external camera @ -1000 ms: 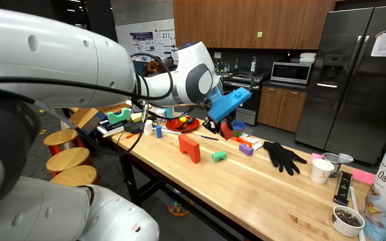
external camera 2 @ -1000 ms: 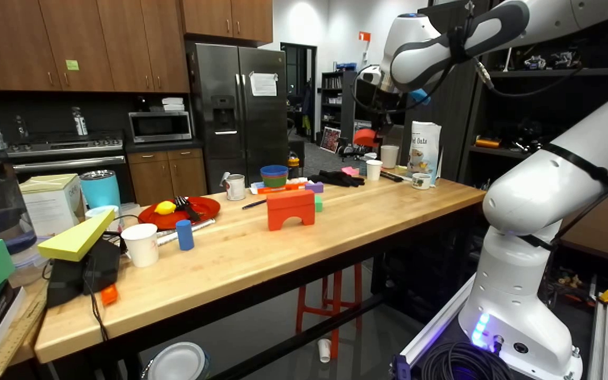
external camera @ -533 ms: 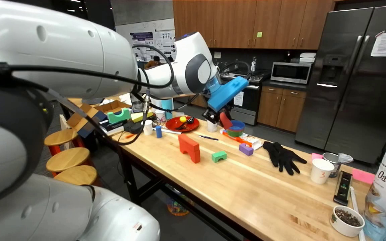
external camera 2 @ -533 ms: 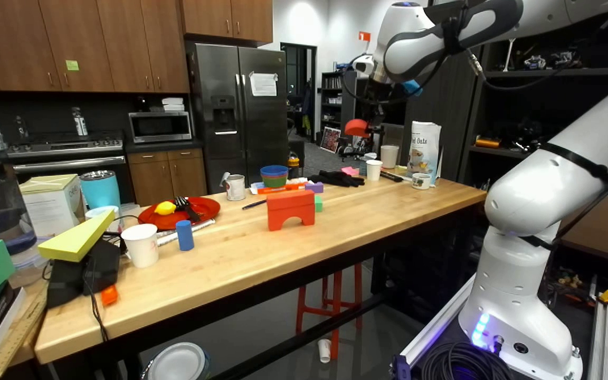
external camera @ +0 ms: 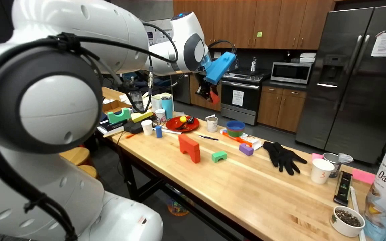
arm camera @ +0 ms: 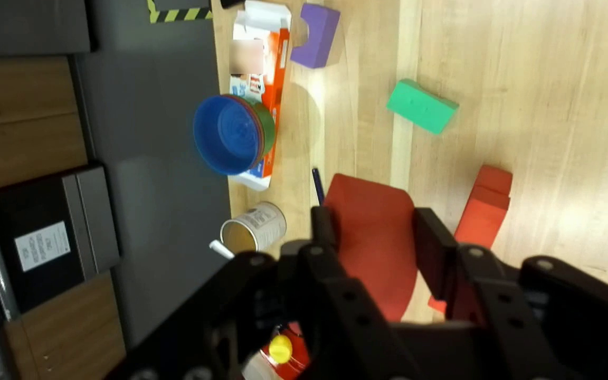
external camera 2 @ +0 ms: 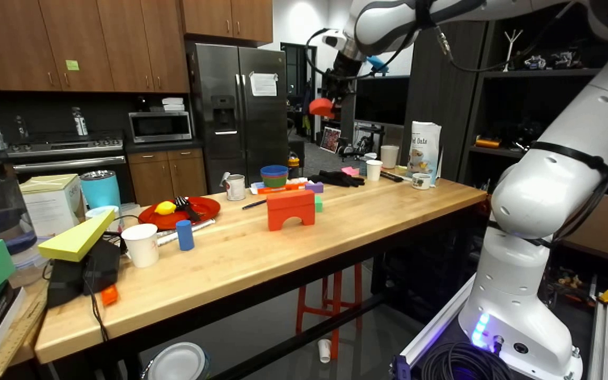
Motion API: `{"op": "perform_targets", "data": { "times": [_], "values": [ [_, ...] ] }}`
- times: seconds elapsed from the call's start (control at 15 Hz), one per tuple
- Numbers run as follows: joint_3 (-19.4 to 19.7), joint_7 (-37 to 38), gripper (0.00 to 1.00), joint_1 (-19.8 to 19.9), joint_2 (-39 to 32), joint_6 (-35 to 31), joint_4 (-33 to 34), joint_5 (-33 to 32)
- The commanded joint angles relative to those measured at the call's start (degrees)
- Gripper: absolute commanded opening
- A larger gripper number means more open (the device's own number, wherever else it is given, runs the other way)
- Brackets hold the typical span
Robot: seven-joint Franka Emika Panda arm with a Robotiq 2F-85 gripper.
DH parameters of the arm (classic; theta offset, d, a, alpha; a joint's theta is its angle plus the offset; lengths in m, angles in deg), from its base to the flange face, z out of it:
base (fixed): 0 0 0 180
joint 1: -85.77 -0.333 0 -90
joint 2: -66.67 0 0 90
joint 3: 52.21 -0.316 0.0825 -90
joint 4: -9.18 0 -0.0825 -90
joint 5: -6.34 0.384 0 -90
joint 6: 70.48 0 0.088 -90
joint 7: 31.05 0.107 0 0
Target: Put the right orange block on the left orange block
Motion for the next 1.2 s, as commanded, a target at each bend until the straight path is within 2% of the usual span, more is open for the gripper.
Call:
{"op": "perform_targets", "data": {
  "times": [0.0,0.33,0.73,1.13],
  "values": [
    [0.21,-7.84,0.16,-2.22,-4.77,-0.83,3.85,6.46],
    [-2.07,-14.25,0.16,-3.43,-8.04,-0.26,4.71,14.6],
    [-5.7,-14.92,0.16,-2.88,-8.93,6.19,4.91,16.35],
    [-5.8,-17.45,0.16,-2.14,-12.27,14.37,7.04,19.24]
  ]
}}
